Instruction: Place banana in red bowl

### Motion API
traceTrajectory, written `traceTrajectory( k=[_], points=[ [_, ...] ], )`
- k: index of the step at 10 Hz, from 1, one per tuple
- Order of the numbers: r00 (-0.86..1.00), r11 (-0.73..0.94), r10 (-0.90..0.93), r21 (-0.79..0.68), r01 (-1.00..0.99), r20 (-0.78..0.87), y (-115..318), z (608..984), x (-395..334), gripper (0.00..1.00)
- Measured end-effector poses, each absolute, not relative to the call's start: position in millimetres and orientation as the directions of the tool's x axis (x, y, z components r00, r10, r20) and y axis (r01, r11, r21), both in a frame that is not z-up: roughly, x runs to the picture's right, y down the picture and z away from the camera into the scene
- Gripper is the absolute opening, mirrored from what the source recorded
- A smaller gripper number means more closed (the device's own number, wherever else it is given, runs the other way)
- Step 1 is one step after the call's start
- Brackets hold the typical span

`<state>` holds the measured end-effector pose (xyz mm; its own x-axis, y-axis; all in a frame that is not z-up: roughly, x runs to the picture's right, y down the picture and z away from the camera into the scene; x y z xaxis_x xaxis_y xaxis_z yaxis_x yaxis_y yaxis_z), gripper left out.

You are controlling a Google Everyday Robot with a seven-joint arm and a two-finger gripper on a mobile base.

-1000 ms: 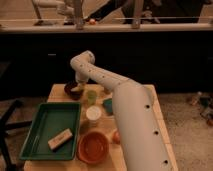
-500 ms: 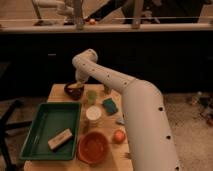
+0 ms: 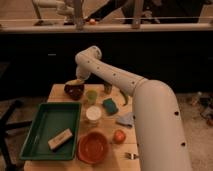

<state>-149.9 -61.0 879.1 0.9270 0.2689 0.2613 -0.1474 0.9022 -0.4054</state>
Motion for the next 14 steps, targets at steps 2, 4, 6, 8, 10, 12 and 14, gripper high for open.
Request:
traceTrajectory(
  k=[2,4,6,8,10,12,14],
  points=[
    [0.923,0.909,0.265,-0.392,-0.142,0.28,-61.7,862.9,-143.4,0.0],
    [0.915,0.913,0.272,-0.381,-0.147,0.298,-59.1,842.9,-133.1,0.0],
    [0.903,0.917,0.278,-0.371,-0.149,0.326,-48.7,819.6,-123.5,0.0],
    [0.891,0.922,0.279,-0.359,-0.145,0.357,-36.2,794.1,-114.6,0.0],
    [0.883,0.925,0.281,-0.352,-0.145,0.375,-27.5,778.9,-106.8,0.0],
    [0.874,0.928,0.28,-0.346,-0.14,0.397,-9.0,756.3,-100.5,0.0],
    [0.868,0.93,0.283,-0.339,-0.144,0.408,10.3,735.2,-87.8,0.0]
  ],
)
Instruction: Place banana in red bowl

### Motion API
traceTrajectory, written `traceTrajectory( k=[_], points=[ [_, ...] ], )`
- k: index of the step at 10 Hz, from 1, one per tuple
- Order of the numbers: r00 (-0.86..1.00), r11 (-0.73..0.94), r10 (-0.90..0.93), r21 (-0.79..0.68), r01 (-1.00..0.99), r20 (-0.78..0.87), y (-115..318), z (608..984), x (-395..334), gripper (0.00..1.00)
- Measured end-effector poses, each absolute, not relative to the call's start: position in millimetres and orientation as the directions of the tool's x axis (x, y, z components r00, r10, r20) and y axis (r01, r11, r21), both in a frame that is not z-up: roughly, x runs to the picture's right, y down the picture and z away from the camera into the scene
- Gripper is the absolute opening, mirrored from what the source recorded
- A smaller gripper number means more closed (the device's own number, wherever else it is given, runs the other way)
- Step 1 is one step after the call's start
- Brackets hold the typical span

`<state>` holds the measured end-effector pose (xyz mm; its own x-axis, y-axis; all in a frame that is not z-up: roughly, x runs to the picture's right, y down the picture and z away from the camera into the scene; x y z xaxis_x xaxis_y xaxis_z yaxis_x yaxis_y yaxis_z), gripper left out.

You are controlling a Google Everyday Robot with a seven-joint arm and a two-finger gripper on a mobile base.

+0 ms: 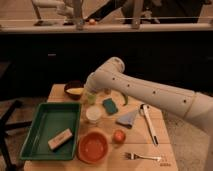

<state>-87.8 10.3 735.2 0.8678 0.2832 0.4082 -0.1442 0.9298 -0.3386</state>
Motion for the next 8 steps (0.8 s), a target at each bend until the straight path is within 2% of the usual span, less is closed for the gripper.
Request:
traceTrajectory(
  k=[3,8],
  points=[
    [0.857,0.922,0.313,-0.349,-0.17,0.409,32.4,720.8,-64.8,0.0],
    [0.857,0.922,0.312,-0.349,-0.168,0.411,33.9,720.1,-64.3,0.0]
  ],
)
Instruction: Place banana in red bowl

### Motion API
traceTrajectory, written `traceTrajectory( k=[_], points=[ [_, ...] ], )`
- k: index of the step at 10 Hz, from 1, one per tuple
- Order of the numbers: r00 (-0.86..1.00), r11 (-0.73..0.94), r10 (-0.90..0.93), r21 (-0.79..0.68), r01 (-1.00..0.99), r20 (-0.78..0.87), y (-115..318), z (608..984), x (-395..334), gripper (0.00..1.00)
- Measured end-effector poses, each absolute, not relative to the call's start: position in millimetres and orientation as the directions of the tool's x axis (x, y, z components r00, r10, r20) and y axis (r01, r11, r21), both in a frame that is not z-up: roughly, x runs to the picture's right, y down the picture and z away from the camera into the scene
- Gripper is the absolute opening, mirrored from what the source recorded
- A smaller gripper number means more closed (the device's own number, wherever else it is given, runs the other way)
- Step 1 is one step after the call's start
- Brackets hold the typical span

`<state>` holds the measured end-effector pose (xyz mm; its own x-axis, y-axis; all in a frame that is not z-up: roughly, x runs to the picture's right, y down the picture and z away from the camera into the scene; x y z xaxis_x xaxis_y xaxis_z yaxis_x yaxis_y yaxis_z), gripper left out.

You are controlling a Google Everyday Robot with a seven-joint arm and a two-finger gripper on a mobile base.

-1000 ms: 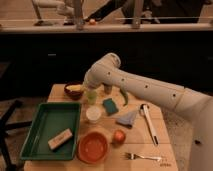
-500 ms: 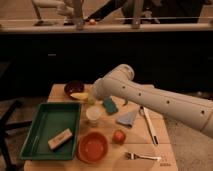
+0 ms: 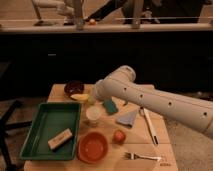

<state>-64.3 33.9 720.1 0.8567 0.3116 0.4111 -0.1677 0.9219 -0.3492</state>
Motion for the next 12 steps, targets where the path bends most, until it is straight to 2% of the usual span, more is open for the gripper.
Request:
traceTrajectory(
  k=[5,9,12],
  points=[
    [0.857,0.921,0.315,-0.351,-0.172,0.407,34.9,720.5,-64.2,0.0],
    [0.869,0.903,0.341,-0.381,-0.197,0.359,72.5,721.2,-28.3,0.0],
    [0.863,0.898,0.344,-0.399,-0.187,0.37,83.9,710.5,-19.2,0.0]
  ],
)
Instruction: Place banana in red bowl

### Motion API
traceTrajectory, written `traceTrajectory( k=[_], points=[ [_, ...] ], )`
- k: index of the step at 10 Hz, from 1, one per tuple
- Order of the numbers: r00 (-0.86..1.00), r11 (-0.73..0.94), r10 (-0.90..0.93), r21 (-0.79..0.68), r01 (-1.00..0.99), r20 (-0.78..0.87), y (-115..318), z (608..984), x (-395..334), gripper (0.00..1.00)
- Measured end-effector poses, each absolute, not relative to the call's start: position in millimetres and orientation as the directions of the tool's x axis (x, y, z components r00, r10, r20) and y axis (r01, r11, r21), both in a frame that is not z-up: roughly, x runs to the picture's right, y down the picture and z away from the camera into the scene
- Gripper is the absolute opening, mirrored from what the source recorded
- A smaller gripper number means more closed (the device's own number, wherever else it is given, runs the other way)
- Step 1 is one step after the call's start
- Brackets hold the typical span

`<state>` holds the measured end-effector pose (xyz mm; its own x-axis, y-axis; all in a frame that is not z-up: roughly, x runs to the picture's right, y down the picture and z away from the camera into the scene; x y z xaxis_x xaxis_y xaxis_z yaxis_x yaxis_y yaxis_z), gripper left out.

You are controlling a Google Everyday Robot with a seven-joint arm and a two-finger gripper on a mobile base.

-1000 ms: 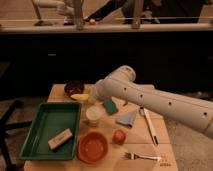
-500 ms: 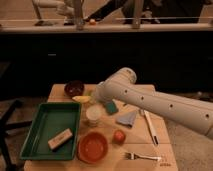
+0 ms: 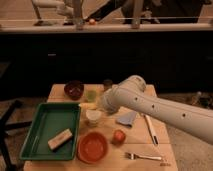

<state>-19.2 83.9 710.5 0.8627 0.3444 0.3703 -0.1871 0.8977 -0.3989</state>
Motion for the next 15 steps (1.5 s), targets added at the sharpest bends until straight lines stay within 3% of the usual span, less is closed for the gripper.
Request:
traceTrajectory(
  k=[8,15],
  points=[
    [0.881,0.873,0.297,-0.478,-0.094,0.369,131.4,675.7,5.7,0.0],
    [0.921,0.835,0.245,-0.548,-0.042,0.303,199.4,679.6,13.8,0.0]
  ],
)
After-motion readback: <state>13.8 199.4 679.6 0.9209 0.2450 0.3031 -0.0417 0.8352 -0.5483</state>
